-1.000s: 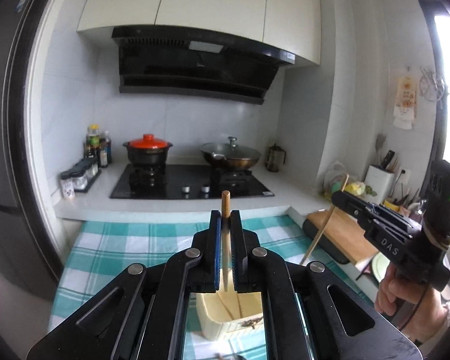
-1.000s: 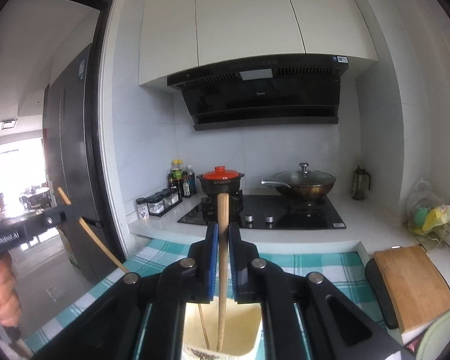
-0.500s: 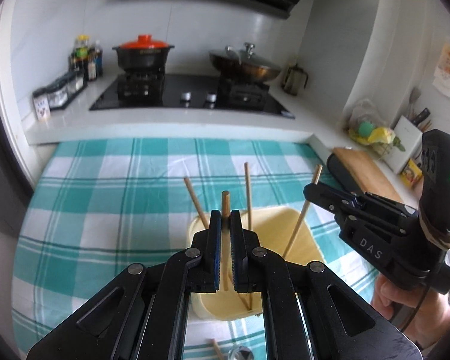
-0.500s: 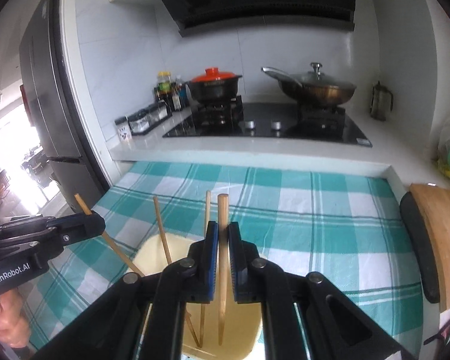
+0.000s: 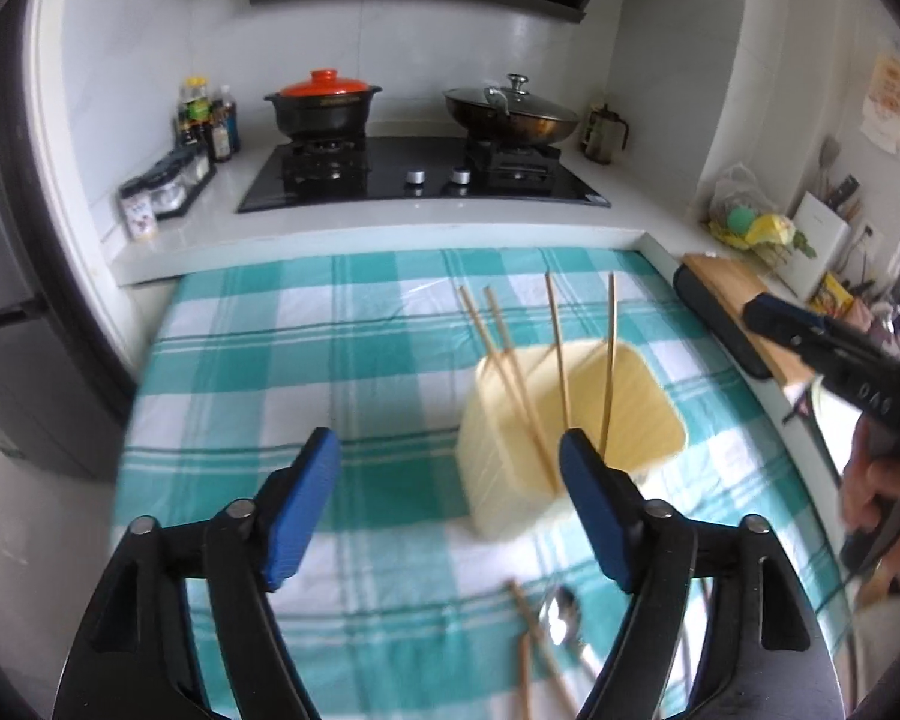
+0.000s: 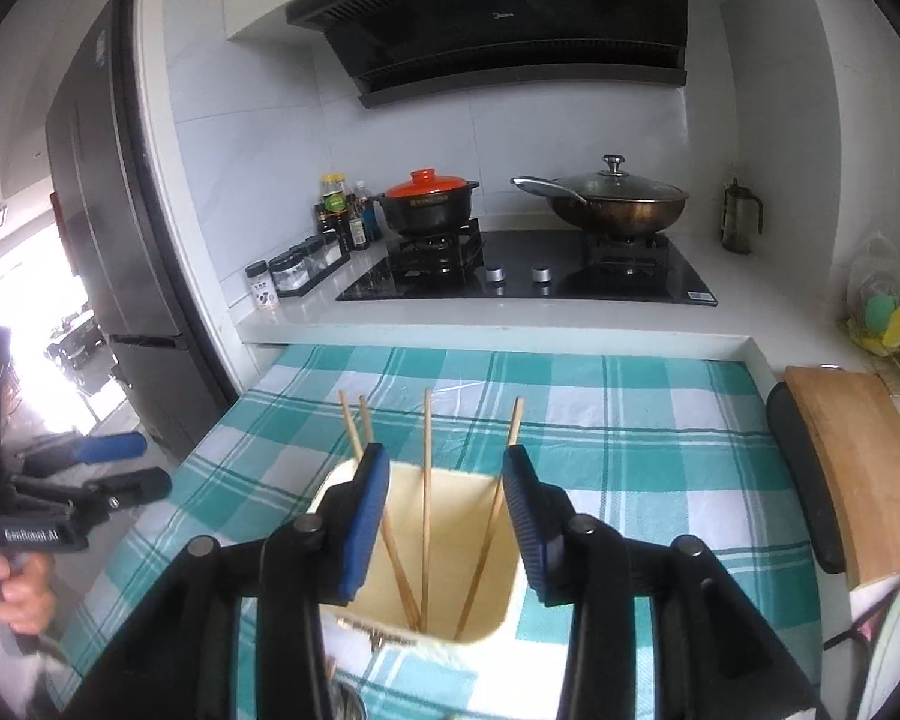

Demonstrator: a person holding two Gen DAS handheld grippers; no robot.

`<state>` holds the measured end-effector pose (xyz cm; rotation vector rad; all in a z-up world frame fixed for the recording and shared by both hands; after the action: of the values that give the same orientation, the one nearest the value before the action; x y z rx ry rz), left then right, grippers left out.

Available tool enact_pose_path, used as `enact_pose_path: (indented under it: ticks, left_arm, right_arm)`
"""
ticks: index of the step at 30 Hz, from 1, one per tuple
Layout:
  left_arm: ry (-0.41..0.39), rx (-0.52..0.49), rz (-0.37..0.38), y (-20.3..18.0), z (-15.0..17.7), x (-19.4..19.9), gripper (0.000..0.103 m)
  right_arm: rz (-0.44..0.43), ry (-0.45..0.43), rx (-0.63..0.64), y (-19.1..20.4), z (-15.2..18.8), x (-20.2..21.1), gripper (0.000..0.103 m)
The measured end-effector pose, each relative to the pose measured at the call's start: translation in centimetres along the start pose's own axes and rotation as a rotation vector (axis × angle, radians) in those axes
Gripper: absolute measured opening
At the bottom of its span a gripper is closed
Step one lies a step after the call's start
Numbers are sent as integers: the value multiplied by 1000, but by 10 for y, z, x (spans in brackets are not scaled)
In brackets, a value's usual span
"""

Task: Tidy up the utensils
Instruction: 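Pull both open tools back from the holder over the utensils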

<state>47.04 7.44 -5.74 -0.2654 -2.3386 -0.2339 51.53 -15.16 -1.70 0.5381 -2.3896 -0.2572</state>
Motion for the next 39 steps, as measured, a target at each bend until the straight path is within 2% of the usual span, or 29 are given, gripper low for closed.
enact_pose_path:
  ticks: [5,8,10,12,14,17,21,23,28,32,39]
  left_arm:
    - [61,-67,-28,4,61,58,85]
    - [55,-70,-43,-6,98,85,90]
    - [37,-52,-18,-19,121,97,92]
    - [10,-38,4,-36,143,105,92]
    - [-17,-25,-6,-52,165,109,92]
    - [-40,38,20,-75,190,104,92]
    - [-20,118,86,-102,210,90,92]
    - [-18,110,88,-112,214,90,92]
    - [-43,56,15,-120,213,96,92]
    - [-51,54,5,-123,217,95,92]
    - [-10,45,-14,-125,231,81,92]
  right_arm:
    - [31,38,102,-1,51,63,43]
    - [49,39,123,-3,90,94,43]
    - [63,14,98,-6,117,113,43]
    - [73,-14,40,-8,147,128,43]
    - [54,-32,-9,-5,182,141,43]
    - [107,-72,-55,-10,226,154,43]
    - [146,-9,-78,-17,271,152,43]
    - [166,6,-59,-18,281,153,43]
    - [202,-27,-33,-18,281,161,43]
    - [224,-45,-29,-16,286,158,43]
    - [217,-33,-21,-7,293,152,43]
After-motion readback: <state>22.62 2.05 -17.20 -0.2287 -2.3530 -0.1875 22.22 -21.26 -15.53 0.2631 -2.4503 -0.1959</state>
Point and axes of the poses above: each gripper's, at about its wrist camera, not at the fingertips, and x roughly against the way its jaws point, y to its left, z to its underside, the point moved 10 cm from there along -x, roughly the way its jaws point, and after that the axes turned 15 degrees about -x, right-handed, at the moved point
